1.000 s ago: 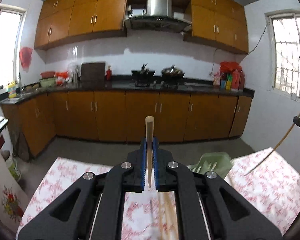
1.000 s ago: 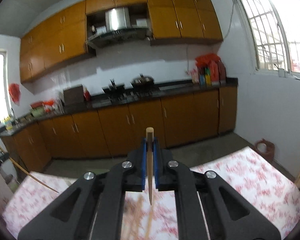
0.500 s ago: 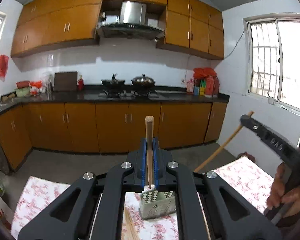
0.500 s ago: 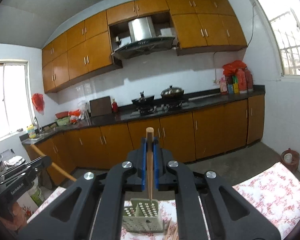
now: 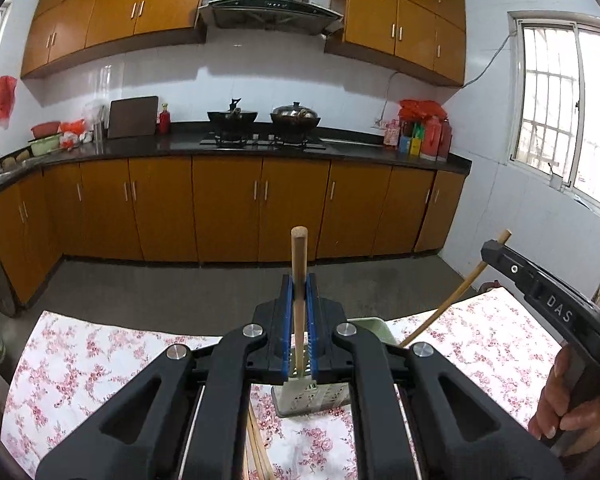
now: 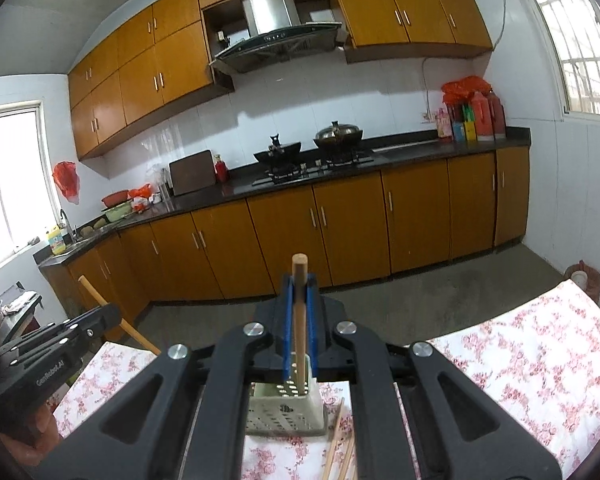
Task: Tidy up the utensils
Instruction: 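Lower both chopsticks into the green holder and open both tools, then close the left tool on a chopstick while the right tool grasps another chopstick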
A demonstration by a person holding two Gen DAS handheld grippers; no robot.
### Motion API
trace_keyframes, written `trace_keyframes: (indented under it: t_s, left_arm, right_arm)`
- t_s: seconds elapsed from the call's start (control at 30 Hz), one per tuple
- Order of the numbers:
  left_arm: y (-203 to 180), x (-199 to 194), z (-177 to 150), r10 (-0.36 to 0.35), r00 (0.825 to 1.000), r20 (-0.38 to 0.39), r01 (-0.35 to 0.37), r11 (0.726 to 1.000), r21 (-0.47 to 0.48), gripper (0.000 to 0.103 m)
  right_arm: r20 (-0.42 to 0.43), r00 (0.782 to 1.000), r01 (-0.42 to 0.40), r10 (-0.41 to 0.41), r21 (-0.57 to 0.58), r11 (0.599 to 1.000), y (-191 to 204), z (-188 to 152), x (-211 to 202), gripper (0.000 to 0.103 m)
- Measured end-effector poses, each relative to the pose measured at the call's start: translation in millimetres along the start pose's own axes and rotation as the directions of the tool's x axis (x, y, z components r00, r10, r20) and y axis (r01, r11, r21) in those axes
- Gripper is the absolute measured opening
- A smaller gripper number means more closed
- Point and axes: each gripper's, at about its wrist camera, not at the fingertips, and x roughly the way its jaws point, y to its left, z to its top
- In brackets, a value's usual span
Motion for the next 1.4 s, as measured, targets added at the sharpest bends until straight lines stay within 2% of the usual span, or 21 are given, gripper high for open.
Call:
trace_keyframes:
  t_s: [0.1,0.23,0.3,0.4,0.53,0.63,0.77,0.87,0.97,1.07,1.23,1.27,1.37,1.4]
  left_arm:
    - [2.8,-5.7,0.3,0.008,1.000,0.002,-0.008,1.000,-0.006,0.007]
    - [6.7,-16.8,4.6,0.014,1.000,0.016,-0.014,1.000,-0.009,0.009]
    - [7.4,-22.8,5.5,0.016,1.000,0.024,-0.016,1.000,-0.017,0.011]
    - [12.4,-40.7,3.7,0.024,0.999,0.045,-0.023,0.999,-0.035,0.028]
    - [22.6,-60.1,-8.1,0.039,0.998,0.053,-0.037,0.998,-0.047,0.031]
    - [29.7,-67.4,-22.2,0.062,0.997,0.043,-0.060,0.997,-0.050,0.031]
    - [43.6,-67.2,-57.9,0.113,0.994,-0.007,-0.113,0.993,-0.046,0.031]
    - [53.6,-59.3,-87.3,0.145,0.988,-0.061,-0.148,0.988,-0.047,0.031]
    - [64.1,-45.3,-117.4,0.167,0.976,-0.137,-0.176,0.983,-0.060,0.031]
    - [72.8,-36.0,-141.0,0.170,0.965,-0.201,-0.189,0.979,-0.081,0.031]
    - [78.4,-30.8,-165.5,0.160,0.956,-0.246,-0.186,0.979,-0.086,0.031]
    - [78.7,-29.4,-168.9,0.155,0.955,-0.253,-0.181,0.980,-0.084,0.031]
    - [75.5,-24.2,-176.9,0.143,0.952,-0.271,-0.168,0.983,-0.074,0.031]
    - [74.8,-22.6,-178.5,0.137,0.951,-0.278,-0.162,0.984,-0.071,0.031]
  right_arm:
    - [0.010,1.000,0.004,-0.004,0.001,1.000,1.3,-1.3,-5.8,0.010]
    - [0.032,0.999,0.016,-0.016,0.005,1.000,-3.2,1.0,-18.7,0.021]
    - [0.046,0.999,0.021,-0.021,0.014,1.000,-6.8,1.0,-30.8,0.022]
    - [0.052,0.998,0.043,-0.044,0.023,0.999,-14.4,-3.4,-47.2,0.026]
    - [0.014,0.996,0.091,-0.092,0.031,0.995,-30.8,-26.0,-61.6,0.027]
    - [-0.056,0.990,0.131,-0.129,0.040,0.991,-47.6,-57.5,-60.8,0.027]
    - [-0.205,0.962,0.195,-0.181,0.050,0.980,-71.3,-111.0,-40.4,0.027]
    - [-0.342,0.923,0.212,-0.176,0.070,0.975,-82.3,-159.8,-18.1,0.027]
    - [-0.428,0.890,0.202,-0.156,0.064,0.977,-77.5,-194.1,-1.7,0.027]
    - [-0.470,0.870,0.190,-0.148,0.043,0.981,-68.4,-210.8,9.3,0.027]
    - [-0.514,0.840,0.198,-0.174,-0.009,0.980,-61.3,-223.0,28.4,0.026]
    - [-0.502,0.843,0.207,-0.192,-0.027,0.978,-59.8,-224.3,29.1,0.025]
    - [-0.497,0.835,0.231,-0.235,-0.070,0.970,-63.6,-223.6,30.5,0.008]
    - [-0.498,0.836,0.233,-0.231,-0.058,0.971,-68.2,-222.5,31.0,0.008]
